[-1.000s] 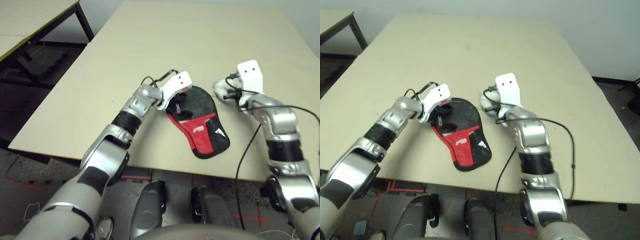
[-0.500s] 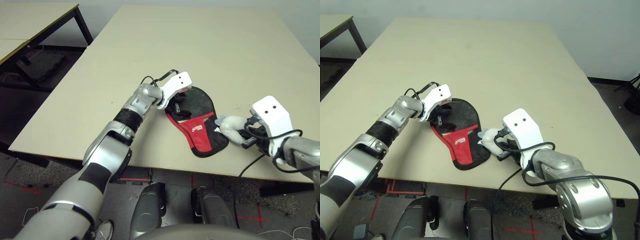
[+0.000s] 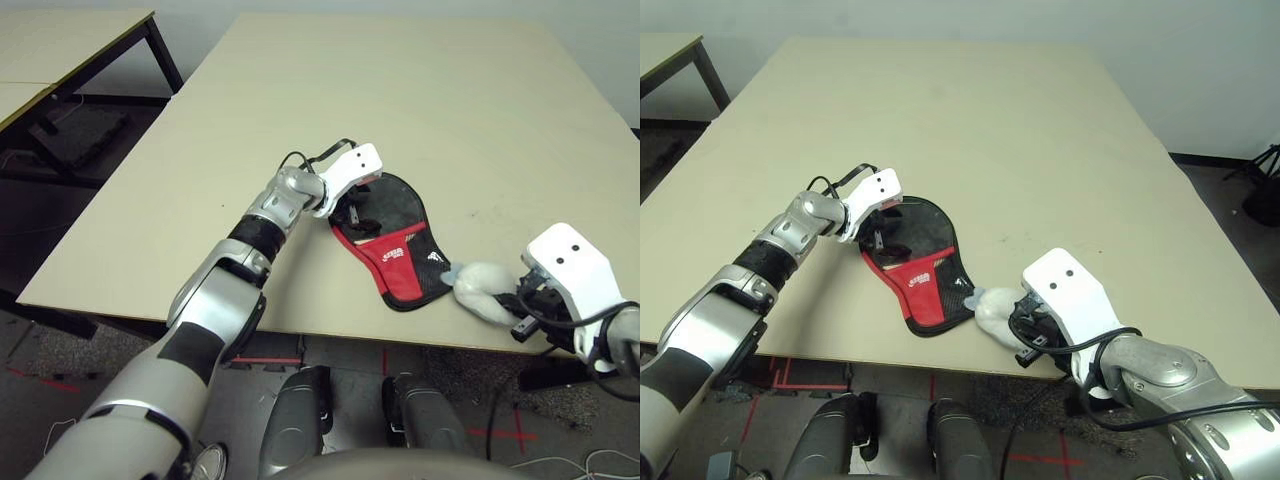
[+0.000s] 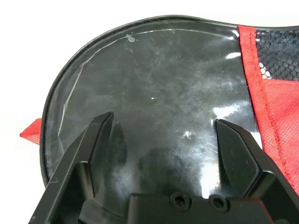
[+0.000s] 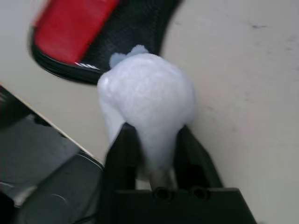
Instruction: Store the ping-pong paddle in its case and zip it.
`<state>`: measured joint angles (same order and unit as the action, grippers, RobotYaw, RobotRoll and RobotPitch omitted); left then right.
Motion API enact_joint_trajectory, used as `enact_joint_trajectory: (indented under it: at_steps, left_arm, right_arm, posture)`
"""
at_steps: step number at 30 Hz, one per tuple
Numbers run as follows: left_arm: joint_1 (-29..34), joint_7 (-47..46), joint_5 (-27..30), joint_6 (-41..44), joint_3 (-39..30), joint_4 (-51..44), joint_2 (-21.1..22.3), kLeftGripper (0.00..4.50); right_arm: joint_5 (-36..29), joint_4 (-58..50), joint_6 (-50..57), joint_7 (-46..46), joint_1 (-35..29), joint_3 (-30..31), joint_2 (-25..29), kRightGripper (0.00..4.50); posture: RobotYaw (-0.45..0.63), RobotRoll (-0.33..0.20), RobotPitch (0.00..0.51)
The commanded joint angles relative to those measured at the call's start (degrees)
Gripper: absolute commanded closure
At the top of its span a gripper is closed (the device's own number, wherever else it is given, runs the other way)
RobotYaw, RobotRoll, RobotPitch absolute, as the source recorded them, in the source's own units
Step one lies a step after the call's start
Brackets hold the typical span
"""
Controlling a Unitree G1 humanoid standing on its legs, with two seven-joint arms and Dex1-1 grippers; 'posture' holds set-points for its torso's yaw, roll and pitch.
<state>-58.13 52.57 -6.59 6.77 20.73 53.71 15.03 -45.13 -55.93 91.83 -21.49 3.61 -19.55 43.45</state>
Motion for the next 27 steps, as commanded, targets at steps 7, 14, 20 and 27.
enact_joint_trajectory:
  at_steps: [7, 14, 20, 27]
  left_arm:
    - [-1.2, -19.2, 12.1, 5.0, -22.8, -5.1, 2.4, 0.0]
    - [3.0, -34.4, 12.6, -2.7, -30.8, -3.8, 5.0, 0.0]
    - [10.8, -40.5, 12.1, -7.2, -32.8, -3.9, 6.5, 0.0]
    - [17.3, -42.4, 12.9, -8.1, -33.5, -7.2, 6.4, 0.0]
  right_arm:
    - [-5.0, 29.6, -4.1, -3.0, 21.0, -7.1, 9.6, 0.09]
    - [22.0, 60.5, -47.8, 8.5, 25.0, 0.7, -0.6, 0.04]
    - [31.2, 87.0, -76.2, 16.5, 28.9, -1.0, -8.1, 0.04]
    - [32.9, 107.3, -92.1, 16.4, 31.5, -1.9, -9.2, 0.04]
  posture:
    - [-0.04, 0.0, 0.138]
    - [0.01, 0.0, 0.133]
    - [0.07, 0.0, 0.134]
    - [0.12, 0.0, 0.123]
